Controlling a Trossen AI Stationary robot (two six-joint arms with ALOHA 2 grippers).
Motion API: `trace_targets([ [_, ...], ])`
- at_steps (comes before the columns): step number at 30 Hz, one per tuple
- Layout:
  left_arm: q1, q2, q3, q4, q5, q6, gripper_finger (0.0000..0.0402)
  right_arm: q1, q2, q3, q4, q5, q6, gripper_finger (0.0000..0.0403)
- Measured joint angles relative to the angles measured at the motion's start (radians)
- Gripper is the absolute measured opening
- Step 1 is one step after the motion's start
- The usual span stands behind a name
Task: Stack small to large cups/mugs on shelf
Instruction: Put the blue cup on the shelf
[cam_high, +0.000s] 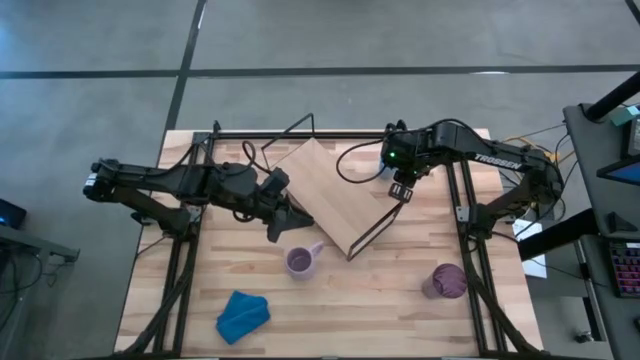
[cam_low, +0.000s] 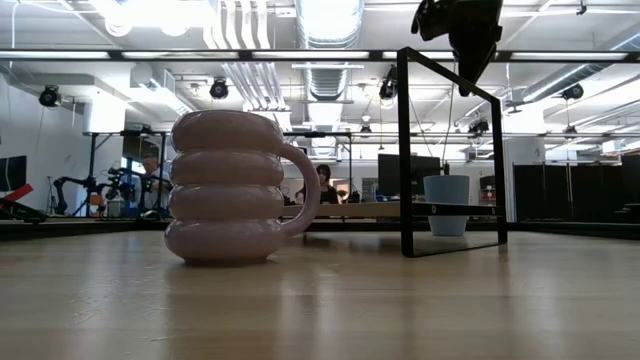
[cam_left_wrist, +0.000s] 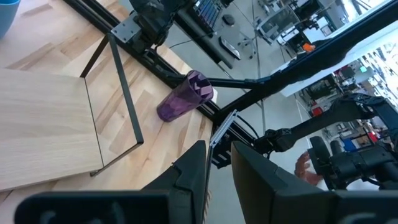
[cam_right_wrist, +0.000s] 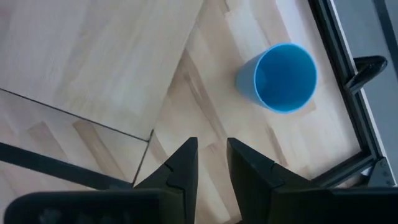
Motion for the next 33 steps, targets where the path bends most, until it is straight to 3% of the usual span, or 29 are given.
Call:
trace_targets([
  [13, 0.000, -0.012, 0.000, 0.002, 0.021, -0.002, 0.0062, 0.000, -0.005, 0.000, -0.014, -0.001, -0.126, 0.0080],
  [19, 0.000, -0.023, 0.000, 0.001, 0.029, -0.001, 0.0062, 0.005, -0.007, 0.000, -0.019, -0.013, -0.270, 0.0084],
  [27, 0.000, -0.043, 0.000, 0.001, 0.048, -0.001, 0.0062, 0.007, -0.007, 0.000, -0.022, -0.058, -0.359, 0.0154],
  [33, 0.000, -0.047, 0.000, 0.000, 0.050, -0.001, 0.0062, 0.007, -0.007, 0.000, -0.016, -0.058, -0.317, 0.0203],
])
